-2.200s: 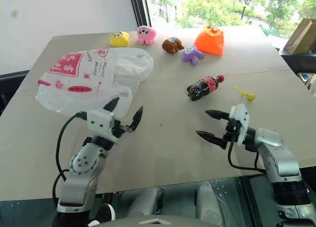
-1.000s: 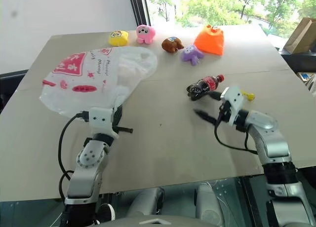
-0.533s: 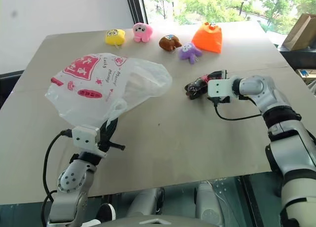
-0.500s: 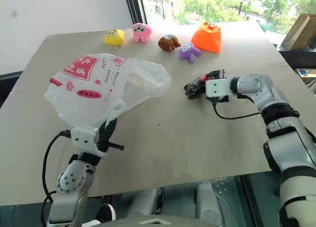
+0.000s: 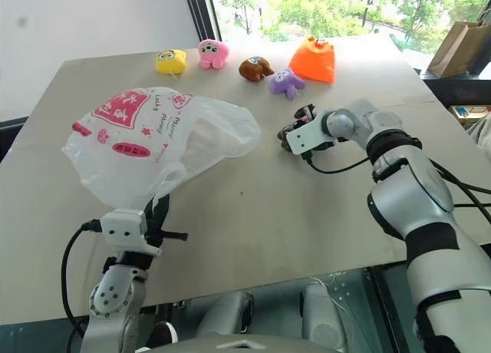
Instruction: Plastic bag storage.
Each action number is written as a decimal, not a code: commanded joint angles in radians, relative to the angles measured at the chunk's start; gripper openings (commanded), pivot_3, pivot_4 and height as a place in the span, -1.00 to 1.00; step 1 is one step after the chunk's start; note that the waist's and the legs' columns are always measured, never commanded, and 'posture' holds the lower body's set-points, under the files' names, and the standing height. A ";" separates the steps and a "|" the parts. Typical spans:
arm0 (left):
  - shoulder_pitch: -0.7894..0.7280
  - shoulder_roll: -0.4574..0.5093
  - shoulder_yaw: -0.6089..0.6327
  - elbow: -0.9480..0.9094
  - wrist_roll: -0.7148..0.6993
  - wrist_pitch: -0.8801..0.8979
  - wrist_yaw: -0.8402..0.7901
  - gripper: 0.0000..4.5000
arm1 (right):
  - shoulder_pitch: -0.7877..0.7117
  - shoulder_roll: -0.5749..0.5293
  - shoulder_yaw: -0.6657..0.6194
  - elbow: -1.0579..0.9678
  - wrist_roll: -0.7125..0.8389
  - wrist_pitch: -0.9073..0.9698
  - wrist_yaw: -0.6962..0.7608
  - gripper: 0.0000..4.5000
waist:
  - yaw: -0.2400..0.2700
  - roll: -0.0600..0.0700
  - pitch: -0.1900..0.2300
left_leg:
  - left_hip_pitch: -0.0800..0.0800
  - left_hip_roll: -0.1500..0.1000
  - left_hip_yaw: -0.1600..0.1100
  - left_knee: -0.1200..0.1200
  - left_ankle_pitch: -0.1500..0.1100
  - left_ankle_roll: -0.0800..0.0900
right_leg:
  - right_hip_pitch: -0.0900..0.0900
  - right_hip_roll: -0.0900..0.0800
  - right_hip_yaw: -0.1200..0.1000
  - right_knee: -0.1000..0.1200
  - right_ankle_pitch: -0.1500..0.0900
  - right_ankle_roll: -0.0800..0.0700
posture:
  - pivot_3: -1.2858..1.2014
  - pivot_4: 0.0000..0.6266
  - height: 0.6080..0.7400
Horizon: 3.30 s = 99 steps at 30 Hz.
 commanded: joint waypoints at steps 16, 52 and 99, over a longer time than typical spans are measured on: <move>-0.273 0.001 -0.044 -0.022 -0.144 0.057 -0.047 -1.00 | 0.255 -0.050 -0.333 -0.534 0.718 0.008 0.813 0.32 | -0.011 0.001 0.001 | -0.004 0.001 -0.002 0.006 0.000 0.000 | -0.002 0.002 0.000 0.002 0.000 0.000 | 0.03 -0.52 1.00; -0.101 0.075 -0.212 -0.005 -0.210 -0.105 -0.363 -1.00 | 0.231 -0.095 -0.437 -1.222 0.964 0.704 0.768 0.32 | 0.014 0.004 0.006 | -0.010 0.000 -0.004 0.007 0.000 0.000 | -0.006 0.001 -0.002 0.003 0.000 0.000 | 0.03 -0.52 1.00; -0.182 0.000 -0.027 -0.030 -0.217 0.021 -0.063 -1.00 | 0.646 -0.138 -0.806 -1.539 1.312 1.406 0.523 0.96 | 0.029 0.004 0.007 | -0.015 0.000 -0.009 0.011 0.000 0.000 | -0.008 0.002 -0.007 0.006 0.000 0.000 | 0.03 -0.52 1.00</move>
